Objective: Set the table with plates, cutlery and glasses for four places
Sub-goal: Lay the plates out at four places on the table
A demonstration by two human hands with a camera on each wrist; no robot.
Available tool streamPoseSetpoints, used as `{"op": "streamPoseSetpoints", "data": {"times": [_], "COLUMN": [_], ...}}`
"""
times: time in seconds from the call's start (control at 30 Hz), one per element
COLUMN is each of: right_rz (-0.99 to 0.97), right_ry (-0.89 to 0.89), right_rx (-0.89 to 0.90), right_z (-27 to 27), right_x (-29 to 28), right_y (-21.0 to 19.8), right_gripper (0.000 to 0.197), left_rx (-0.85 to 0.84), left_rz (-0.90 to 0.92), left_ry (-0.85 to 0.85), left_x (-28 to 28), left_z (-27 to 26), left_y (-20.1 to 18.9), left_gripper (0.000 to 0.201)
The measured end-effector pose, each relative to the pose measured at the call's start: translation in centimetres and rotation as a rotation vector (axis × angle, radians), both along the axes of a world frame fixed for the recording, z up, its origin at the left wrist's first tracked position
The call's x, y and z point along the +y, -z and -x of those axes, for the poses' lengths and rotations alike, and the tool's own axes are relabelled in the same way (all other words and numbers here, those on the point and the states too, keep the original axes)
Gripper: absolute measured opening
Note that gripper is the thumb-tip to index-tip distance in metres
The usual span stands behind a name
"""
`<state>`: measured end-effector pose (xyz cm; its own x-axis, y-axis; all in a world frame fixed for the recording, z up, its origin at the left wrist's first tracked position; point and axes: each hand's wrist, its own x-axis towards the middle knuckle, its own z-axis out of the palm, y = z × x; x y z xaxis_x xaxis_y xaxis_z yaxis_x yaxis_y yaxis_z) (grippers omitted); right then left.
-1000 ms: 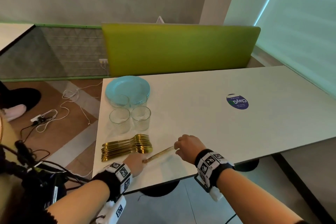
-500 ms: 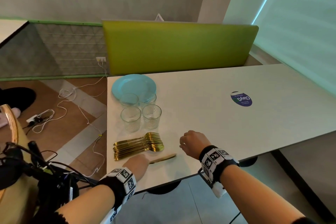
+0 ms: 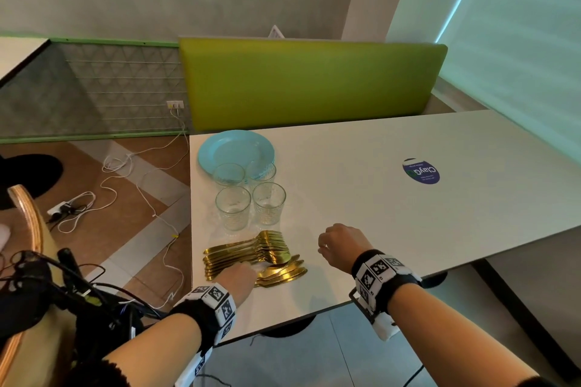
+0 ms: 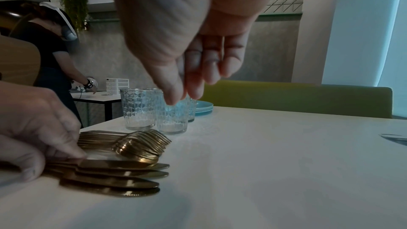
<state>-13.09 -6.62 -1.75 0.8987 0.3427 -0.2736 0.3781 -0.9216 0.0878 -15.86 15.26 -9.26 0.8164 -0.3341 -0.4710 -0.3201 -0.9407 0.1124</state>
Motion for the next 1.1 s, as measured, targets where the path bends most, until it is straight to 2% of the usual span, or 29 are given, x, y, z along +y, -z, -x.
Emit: {"op": "streamPoseSetpoints", "data": {"times": [0.2,0.33,0.4,0.53,0.6,0.67,0.8,0.9,1.0,1.1], "right_rz": [-0.003,-0.012,-0.038,-0.107,-0.147,-0.189,-0.293,-0.374,-0.423,-0.43], "right_ry": [0.018,0.038,0.063,0.142,0.206,0.275,0.375,0.406,0.405,0.393], "right_rx": [0.006,-0.001,-0.008,-0.01,0.001,0.008,0.031,0.057,0.095,0.128], "right_z": [-0.1,-0.8,-1.3,-3.1,-4.5,-6.5,-11.8,-16.7,-21.6,-26.0], "right_x": [0.5,0.8,0.9,0.7,0.5,0.3,0.3,1.2,2.5,4.1], "right_y": [-0.1,-0.5,-0.8,-1.8,-2.4,-2.7,-2.8,-2.8,-2.8,-2.3], "right_gripper": [0.033,0.033,0.033,0.03,0.028,0.025,0.02,0.022,0.027,0.032], "left_rx": [-0.055,-0.104,-0.165,-0.345,-0.448,-0.465,-0.311,-0.152,-0.086,-0.027], "left_rz": [-0.033,-0.045,0.022,0.266,0.404,0.497,0.637,0.775,0.905,0.913], "left_ry": [0.091,0.124,0.129,0.082,0.02,-0.072,-0.308,-0.507,-0.702,-0.848], "left_x": [0.5,0.5,0.5,0.0,-0.4,-0.6,0.5,2.4,4.9,7.7], "left_z": [-0.3,-0.9,-1.6,-4.1,-6.2,-8.8,-15.2,-20.4,-25.8,-30.3], "left_y": [0.0,-1.1,-1.9,-5.1,-7.5,-10.0,-14.1,-15.8,-16.3,-15.0], "left_gripper": [0.068,0.039,0.031,0.031,0.032,0.03,0.028,0.033,0.046,0.058]}}
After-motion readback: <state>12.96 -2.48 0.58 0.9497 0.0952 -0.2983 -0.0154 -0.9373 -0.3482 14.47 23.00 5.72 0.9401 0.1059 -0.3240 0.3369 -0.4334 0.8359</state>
